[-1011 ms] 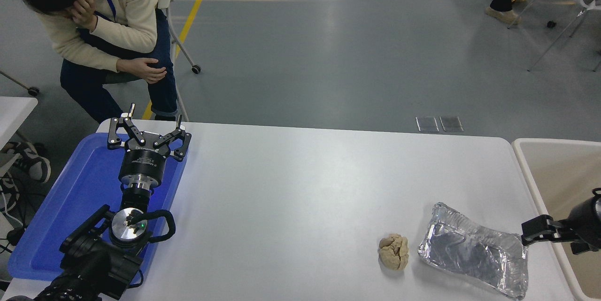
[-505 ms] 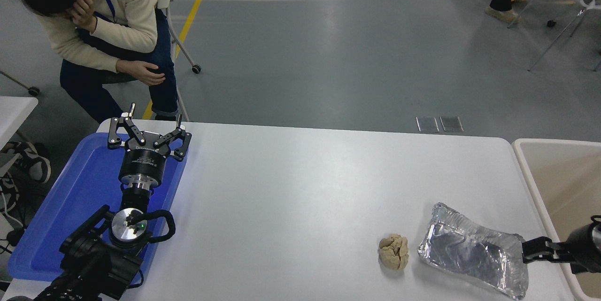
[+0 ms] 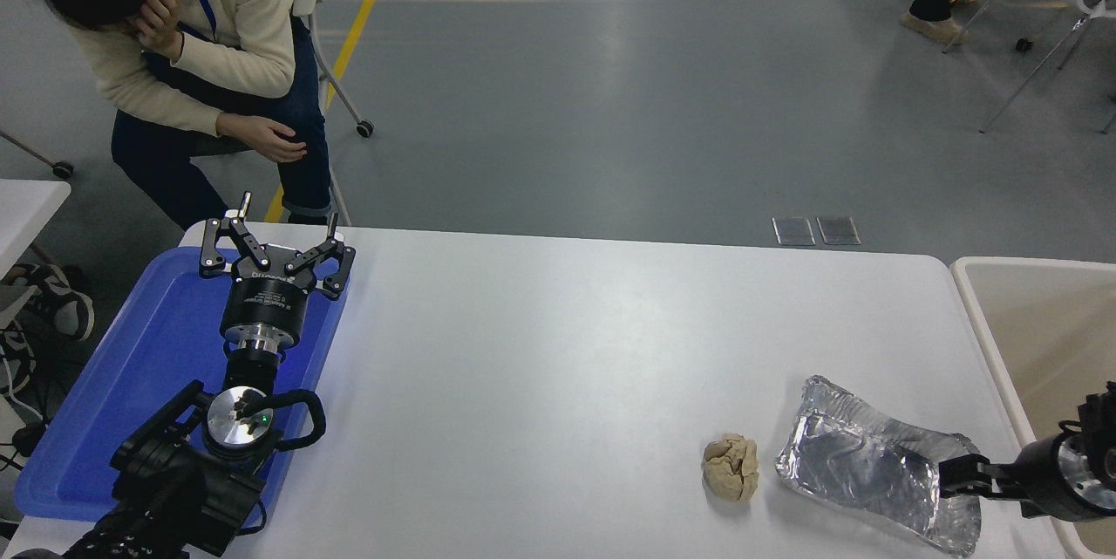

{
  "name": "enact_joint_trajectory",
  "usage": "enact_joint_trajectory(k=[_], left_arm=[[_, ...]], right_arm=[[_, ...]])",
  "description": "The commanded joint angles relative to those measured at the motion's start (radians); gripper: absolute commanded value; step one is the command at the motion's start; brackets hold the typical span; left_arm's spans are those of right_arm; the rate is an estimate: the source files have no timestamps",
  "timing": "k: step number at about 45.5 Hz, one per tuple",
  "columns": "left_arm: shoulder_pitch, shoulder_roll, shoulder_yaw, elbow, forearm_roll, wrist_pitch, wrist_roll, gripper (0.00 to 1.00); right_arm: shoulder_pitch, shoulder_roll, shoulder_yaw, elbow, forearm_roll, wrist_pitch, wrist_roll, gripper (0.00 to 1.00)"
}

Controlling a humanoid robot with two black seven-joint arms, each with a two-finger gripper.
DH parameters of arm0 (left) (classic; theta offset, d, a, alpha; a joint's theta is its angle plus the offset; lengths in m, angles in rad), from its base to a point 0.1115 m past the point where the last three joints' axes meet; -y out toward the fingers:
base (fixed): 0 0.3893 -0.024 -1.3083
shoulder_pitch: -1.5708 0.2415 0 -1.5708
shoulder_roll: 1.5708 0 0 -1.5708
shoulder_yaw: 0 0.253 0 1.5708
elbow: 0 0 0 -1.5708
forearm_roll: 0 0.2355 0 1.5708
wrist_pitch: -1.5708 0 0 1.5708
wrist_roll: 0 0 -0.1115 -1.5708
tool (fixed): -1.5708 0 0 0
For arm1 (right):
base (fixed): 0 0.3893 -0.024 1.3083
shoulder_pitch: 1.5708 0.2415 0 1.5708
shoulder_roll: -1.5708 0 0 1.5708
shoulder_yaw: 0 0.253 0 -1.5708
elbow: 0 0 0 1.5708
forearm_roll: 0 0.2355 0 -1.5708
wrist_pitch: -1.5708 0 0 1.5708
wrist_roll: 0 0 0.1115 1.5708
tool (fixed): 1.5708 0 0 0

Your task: Pick up foil plate and place in dustbin

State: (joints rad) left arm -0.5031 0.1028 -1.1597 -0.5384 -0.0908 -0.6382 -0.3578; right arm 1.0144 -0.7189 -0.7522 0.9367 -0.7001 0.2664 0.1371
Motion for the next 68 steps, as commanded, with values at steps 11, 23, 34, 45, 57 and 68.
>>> enact_joint_trajectory(k=[11, 23, 34, 45, 57, 68], left_arm=[[0.0, 0.0, 0.0, 0.0, -0.001, -0.001, 0.0, 1.0], [0.0, 0.0, 0.0, 0.0, 0.0, -0.001, 0.0, 1.0], [0.0, 0.0, 0.0, 0.0, 0.0, -0.001, 0.0, 1.0], [0.0, 0.0, 0.0, 0.0, 0.0, -0.003, 0.0, 1.0], [-0.002, 0.0, 0.0, 0.0, 0.0, -0.003, 0.0, 1.0], [-0.002, 0.0, 0.0, 0.0, 0.0, -0.003, 0.0, 1.0]], right_arm=[[-0.04, 0.032, 0.04, -0.019, 0.001, -0.03, -0.004, 0.0], [-0.037, 0.032, 0.043, -0.009, 0.004, -0.03, 0.003, 0.0], [-0.007, 0.0, 0.043, 0.027, 0.002, -0.029, 0.006, 0.0], [0.167, -0.134, 0.022, 0.135, -0.01, 0.023, 0.003, 0.0], [0.449, -0.246, -0.113, 0.278, -0.044, 0.086, -0.005, 0.0], [0.837, -0.219, -0.464, 0.422, -0.03, 0.089, -0.005, 0.0]])
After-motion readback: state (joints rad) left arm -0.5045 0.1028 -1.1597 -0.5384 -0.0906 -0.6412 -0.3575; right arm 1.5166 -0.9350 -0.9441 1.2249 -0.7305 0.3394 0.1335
